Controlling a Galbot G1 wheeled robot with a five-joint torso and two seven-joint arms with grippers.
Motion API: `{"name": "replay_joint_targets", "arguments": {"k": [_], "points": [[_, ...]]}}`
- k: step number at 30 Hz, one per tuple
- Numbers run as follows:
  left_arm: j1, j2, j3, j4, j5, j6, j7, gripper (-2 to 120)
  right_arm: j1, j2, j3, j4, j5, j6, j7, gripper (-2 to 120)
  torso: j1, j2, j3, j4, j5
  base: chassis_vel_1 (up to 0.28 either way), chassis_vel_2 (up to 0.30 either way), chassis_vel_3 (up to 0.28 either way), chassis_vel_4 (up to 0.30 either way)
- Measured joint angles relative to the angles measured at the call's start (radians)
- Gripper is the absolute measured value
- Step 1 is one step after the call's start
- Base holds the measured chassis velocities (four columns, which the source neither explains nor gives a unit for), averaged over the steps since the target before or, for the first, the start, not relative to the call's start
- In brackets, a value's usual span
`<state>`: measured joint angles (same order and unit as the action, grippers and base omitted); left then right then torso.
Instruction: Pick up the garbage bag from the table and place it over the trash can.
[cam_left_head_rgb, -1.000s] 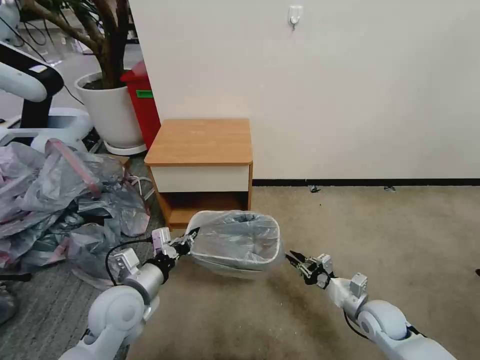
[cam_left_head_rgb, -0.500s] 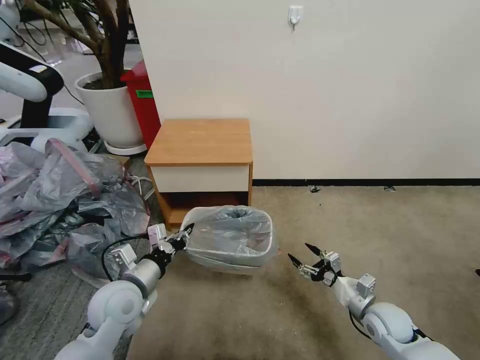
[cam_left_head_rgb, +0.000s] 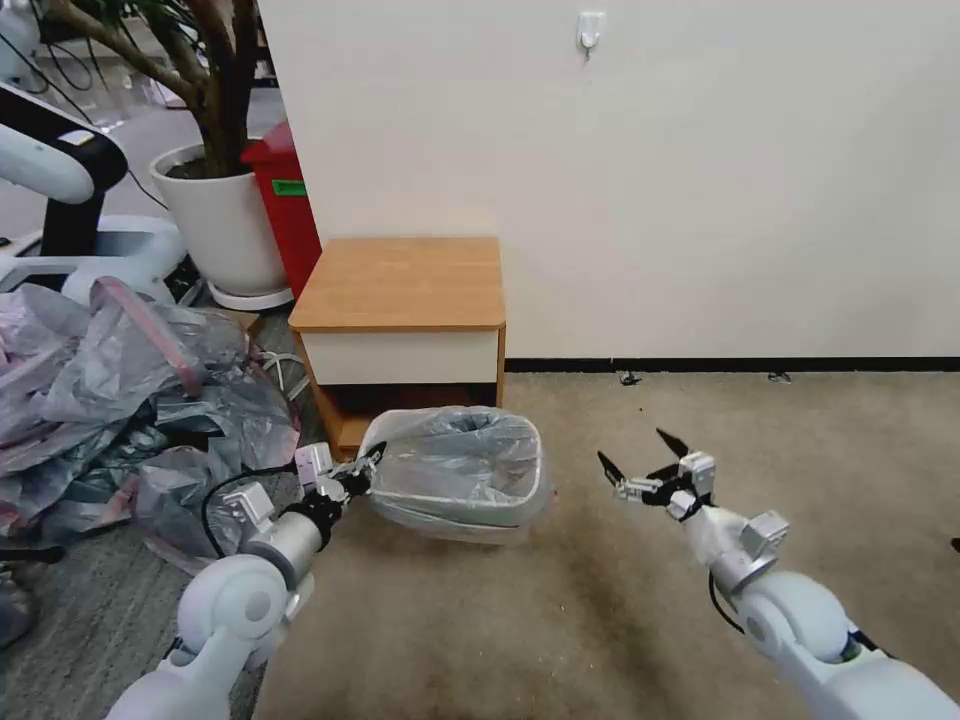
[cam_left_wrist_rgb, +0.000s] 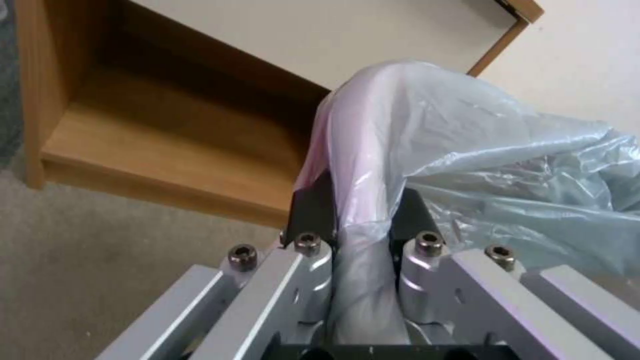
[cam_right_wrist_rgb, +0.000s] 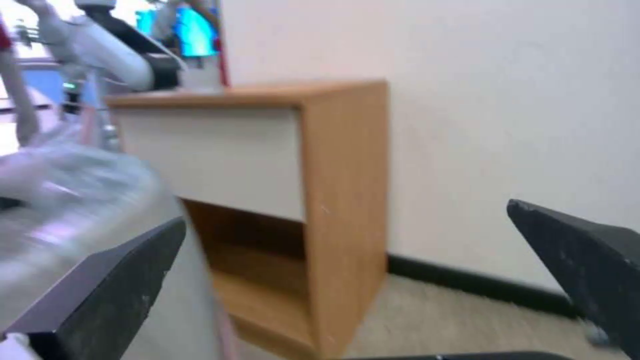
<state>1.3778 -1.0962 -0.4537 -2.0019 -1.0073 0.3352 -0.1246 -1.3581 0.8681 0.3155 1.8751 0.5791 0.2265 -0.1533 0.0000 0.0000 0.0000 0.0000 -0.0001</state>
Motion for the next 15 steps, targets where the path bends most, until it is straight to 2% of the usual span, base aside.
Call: {"name": "replay_joint_targets", "arguments": {"k": [9,15], "points": [[0.002,0.017,0.008,-0.009,0.062,-0.004,0.014,9,-0.007,-0.017,-0.008,0.127,-0.087,-0.005,-0.036,105,0.000,0.000,0.000,0.0000,0.0001,0.000,0.000,0.000,0.000],[0.005,0.019,0.027,-0.025,0.150,-0.013,0.023,9,-0.003,-0.040,-0.019,0.206,-0.154,-0.058,-0.049,86,0.000,0.000,0.000,0.0000,0.0000,0.000,0.000,0.000,0.000]]}}
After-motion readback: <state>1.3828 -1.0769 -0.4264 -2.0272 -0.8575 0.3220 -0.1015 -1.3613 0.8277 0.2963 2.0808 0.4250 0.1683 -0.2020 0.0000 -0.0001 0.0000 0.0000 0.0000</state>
